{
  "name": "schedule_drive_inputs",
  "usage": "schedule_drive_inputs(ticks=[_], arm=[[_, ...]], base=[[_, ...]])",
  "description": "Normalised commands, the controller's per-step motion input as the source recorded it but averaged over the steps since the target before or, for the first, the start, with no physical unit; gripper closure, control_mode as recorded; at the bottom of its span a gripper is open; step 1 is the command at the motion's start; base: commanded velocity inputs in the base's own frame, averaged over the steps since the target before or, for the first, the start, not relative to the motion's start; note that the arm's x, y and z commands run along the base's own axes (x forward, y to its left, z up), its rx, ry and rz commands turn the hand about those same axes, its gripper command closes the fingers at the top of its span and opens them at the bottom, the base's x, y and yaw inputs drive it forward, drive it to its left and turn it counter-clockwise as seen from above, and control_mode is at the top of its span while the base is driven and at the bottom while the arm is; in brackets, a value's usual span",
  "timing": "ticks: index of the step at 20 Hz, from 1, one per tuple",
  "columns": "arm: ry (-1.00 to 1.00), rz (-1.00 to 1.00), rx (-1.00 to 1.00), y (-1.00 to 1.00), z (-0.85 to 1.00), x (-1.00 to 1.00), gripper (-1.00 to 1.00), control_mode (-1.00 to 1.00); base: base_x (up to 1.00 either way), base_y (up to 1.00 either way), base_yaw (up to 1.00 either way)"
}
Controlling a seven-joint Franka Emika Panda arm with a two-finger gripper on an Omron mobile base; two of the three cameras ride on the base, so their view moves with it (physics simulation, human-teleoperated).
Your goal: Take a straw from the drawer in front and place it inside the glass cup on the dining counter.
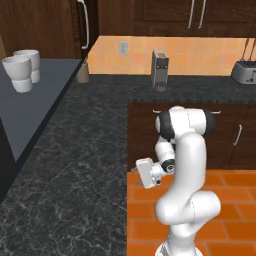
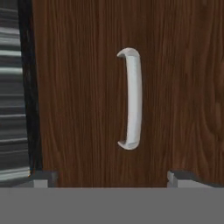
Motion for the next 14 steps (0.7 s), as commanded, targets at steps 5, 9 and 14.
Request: schedule_drive_inputs(ticks=[5, 9, 14], arm=[[0.0, 0.0, 0.0, 0.23, -0.37, 0.37, -1.0, -1.0], [0.0, 0.0, 0.0, 0.32, -0.34, 0.44, -1.0, -1.0], [0.0, 0.0, 0.0, 0.16, -0.38, 0.4, -1.0, -1.0]], base=[[0.0, 0.0, 0.0], [0.0, 0.0, 0.0], [0.0, 0.0, 0.0]])
